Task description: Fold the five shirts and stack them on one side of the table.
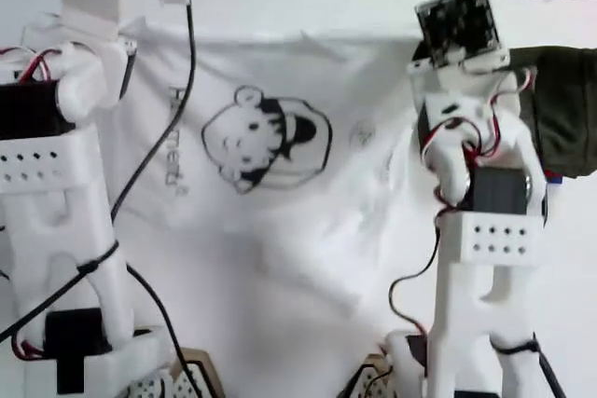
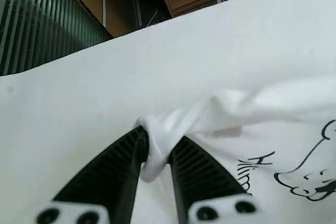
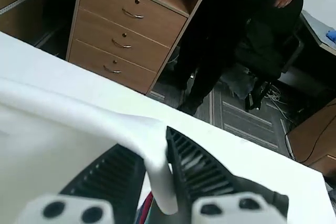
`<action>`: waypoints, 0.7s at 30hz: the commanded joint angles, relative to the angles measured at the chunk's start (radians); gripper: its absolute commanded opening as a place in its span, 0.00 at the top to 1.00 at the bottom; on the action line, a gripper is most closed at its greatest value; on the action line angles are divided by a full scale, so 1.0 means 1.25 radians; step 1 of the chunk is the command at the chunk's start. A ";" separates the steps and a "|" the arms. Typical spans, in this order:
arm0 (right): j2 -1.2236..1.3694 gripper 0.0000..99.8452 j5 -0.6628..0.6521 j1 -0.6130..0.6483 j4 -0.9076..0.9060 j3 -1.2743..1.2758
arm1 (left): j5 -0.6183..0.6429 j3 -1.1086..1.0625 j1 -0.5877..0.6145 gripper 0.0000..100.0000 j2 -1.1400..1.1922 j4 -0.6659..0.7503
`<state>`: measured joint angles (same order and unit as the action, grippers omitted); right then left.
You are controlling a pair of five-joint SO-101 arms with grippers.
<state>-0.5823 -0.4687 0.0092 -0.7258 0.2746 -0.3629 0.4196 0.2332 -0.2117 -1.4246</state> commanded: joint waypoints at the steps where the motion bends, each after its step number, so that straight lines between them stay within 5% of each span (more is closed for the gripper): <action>1: 0.040 0.98 0.007 0.003 -0.010 -0.080 | 0.007 0.052 0.009 0.97 0.017 -0.005; 21: 0.307 0.98 0.007 0.090 -0.267 -0.081 | -0.001 0.052 0.031 0.97 0.365 -0.006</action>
<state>-0.2217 -0.4687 0.1105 -1.0280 0.2256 -0.3629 0.4457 0.2501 0.2133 -1.4262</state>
